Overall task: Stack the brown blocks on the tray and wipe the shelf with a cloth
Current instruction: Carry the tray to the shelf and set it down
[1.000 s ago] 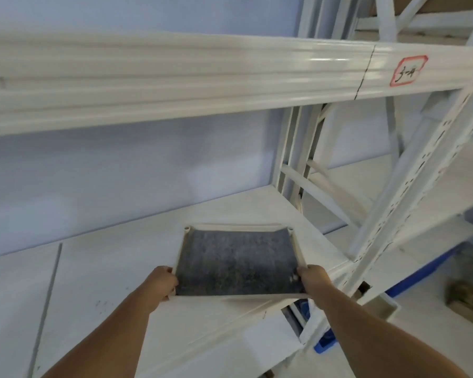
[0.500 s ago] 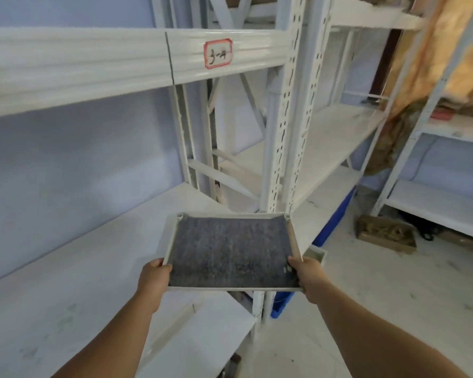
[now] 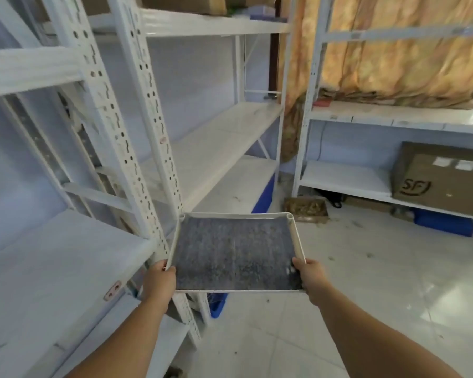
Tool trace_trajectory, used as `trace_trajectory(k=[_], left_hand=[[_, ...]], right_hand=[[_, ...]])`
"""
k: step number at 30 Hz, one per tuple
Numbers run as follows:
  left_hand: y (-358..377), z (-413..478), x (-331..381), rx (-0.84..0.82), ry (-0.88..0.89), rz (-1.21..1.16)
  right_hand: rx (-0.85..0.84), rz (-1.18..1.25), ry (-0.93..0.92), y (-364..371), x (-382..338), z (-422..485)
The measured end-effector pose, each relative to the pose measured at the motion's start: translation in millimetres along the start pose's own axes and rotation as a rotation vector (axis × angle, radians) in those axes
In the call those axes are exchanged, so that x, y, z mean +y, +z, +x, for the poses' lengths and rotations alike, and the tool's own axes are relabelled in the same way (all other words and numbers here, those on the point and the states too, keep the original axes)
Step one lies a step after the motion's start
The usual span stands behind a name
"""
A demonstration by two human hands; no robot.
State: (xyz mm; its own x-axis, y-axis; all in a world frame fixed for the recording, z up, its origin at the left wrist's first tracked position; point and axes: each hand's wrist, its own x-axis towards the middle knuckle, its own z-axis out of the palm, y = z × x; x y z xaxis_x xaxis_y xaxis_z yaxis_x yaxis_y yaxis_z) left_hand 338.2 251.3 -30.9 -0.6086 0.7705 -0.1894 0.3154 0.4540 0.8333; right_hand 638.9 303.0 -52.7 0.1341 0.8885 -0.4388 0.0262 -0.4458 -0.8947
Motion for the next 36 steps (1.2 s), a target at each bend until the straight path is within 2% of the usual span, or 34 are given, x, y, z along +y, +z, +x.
trace_trajectory(k=[7,12,16,19,30,33,36], left_hand=[[113.2,-43.0,83.0,-0.209,0.111,0.014],[194.7,-70.3,142.8,-0.354,0.193,-0.070],[255.3,-92.6,176.6,-0.498,0.087,-0.201],[299.5,-94.3,198.6,-0.599,0.042,-0.241],[460.3,-44.0,336.8,-0.691,-0.003,-0.418],[490.6,-25.0,384.6,-0.738,-0.083,-0.442],[518.7,-6.0,429.3,-0.710,-0.124,-0.489]], right_hand=[[0.172,0.126,-0.040,-141.0,-15.1,-4.0],[0.376,0.290,-0.029,-227.9,-29.3,-8.3],[0.593,0.349,0.039,-282.0,-33.8,-8.7],[0.669,0.373,0.043,-315.2,-42.5,-0.6],[0.818,0.348,-0.068,-406.2,-121.8,116.4],[0.780,0.377,-0.066,-420.7,-149.9,143.0],[0.666,0.391,-0.086,-434.5,-171.8,166.6]])
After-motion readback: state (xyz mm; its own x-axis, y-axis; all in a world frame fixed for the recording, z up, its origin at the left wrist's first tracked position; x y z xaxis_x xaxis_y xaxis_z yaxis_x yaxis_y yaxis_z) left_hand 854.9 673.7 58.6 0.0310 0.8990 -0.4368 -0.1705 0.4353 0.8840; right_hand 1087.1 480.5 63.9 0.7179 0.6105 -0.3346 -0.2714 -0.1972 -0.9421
